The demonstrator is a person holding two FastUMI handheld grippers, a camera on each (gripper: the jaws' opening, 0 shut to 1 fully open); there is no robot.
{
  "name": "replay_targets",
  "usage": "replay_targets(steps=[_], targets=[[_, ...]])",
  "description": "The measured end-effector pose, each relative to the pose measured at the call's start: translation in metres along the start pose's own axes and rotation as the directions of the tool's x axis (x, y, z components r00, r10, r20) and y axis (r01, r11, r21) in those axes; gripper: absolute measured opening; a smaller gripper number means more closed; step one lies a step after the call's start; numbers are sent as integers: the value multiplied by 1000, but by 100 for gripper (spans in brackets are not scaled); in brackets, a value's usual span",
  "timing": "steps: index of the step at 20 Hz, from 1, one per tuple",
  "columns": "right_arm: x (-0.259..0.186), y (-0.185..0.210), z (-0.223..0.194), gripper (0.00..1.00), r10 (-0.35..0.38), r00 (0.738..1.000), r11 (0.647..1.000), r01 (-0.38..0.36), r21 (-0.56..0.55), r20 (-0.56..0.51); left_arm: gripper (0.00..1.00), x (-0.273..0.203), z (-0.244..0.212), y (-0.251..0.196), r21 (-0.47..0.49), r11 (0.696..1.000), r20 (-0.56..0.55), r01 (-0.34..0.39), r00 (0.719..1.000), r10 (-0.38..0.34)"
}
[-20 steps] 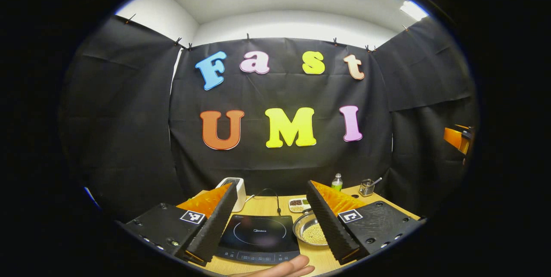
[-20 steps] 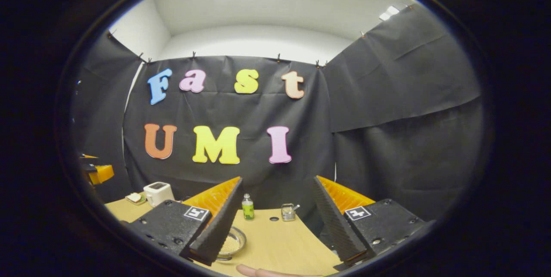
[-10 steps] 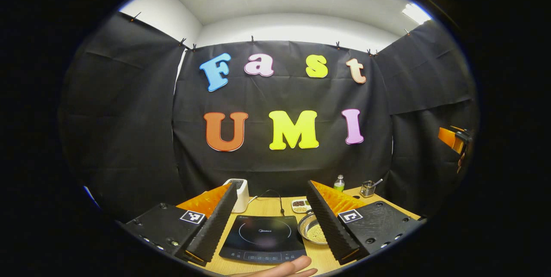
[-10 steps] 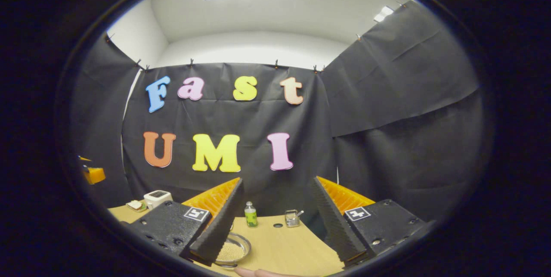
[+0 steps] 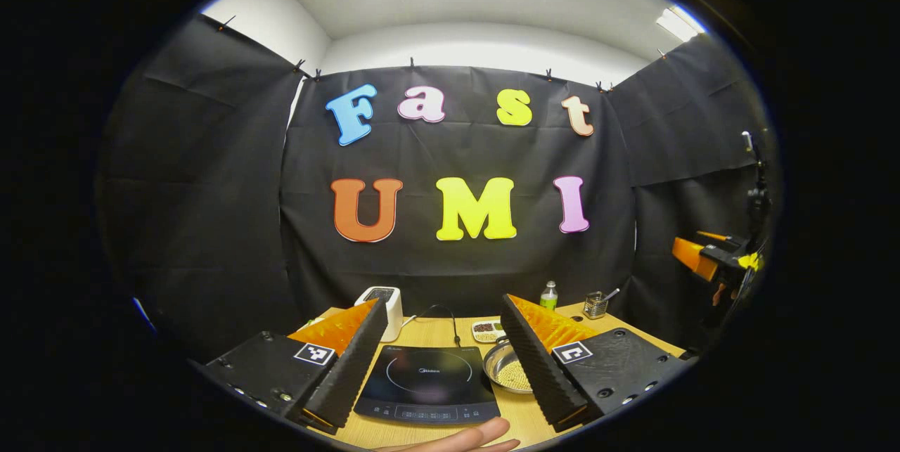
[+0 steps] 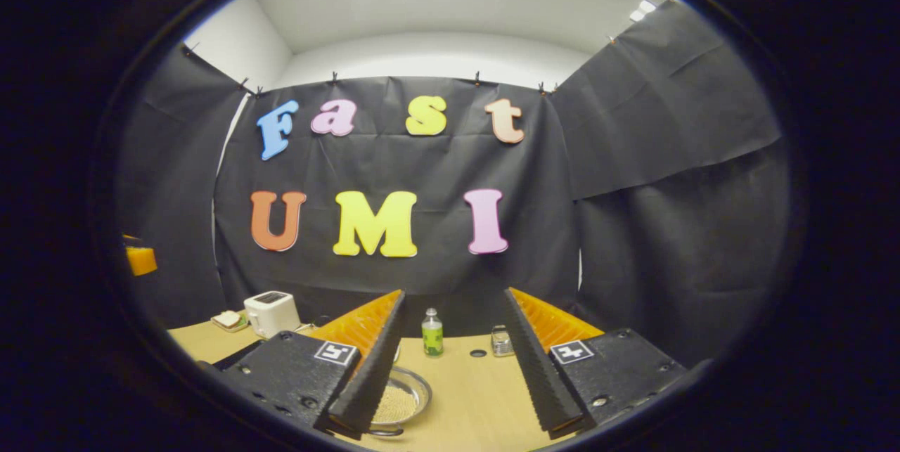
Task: First push the handle of the pot to place it horizontally, then grasp the pot with both hands and set it on the induction cooktop.
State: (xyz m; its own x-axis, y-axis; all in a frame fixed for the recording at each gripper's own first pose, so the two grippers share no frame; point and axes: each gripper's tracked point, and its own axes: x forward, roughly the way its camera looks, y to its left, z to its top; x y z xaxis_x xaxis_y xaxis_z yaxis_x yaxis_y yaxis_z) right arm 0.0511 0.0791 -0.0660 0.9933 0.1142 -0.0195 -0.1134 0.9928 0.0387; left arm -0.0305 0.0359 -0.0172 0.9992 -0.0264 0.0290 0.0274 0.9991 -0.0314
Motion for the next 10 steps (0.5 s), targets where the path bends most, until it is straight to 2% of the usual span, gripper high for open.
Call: replay_targets(steps=[1, 2, 3, 4, 5, 6, 10], targets=[[5, 7, -8, 74, 16, 1000, 1000, -16, 2, -19, 96, -1, -1, 1, 0, 1000, 2, -3, 1000, 3], [9, 11, -19, 65, 27, 999, 1000, -27, 8, -44, 89, -1, -2, 2, -1, 1000, 5, -7, 1000, 7], [12, 16, -28, 58, 37, 997, 999, -36, 13, -61, 96, -4, -2, 2, -1, 1000, 7, -8, 1000, 8], [15, 22, -35, 34, 50, 996, 999, -49, 19, -75, 96, -4, -3, 3, -2, 1000, 8, -10, 1000, 10], [19, 28, -44, 22, 61, 993, 998, -59, 20, -97, 96, -5, -5, 4, -2, 1000, 7, -13, 1000, 13], [21, 32, -57, 2, 71, 990, 997, -69, 25, -123, 96, -5, -7, 5, -1, 1000, 6, -14, 1000, 14], [25, 58, -99, 1, 148, 963, 989, -141, 48, -223, 96, -1, -18, 6, 17, 1000, -13, -18, 1000, 18]])
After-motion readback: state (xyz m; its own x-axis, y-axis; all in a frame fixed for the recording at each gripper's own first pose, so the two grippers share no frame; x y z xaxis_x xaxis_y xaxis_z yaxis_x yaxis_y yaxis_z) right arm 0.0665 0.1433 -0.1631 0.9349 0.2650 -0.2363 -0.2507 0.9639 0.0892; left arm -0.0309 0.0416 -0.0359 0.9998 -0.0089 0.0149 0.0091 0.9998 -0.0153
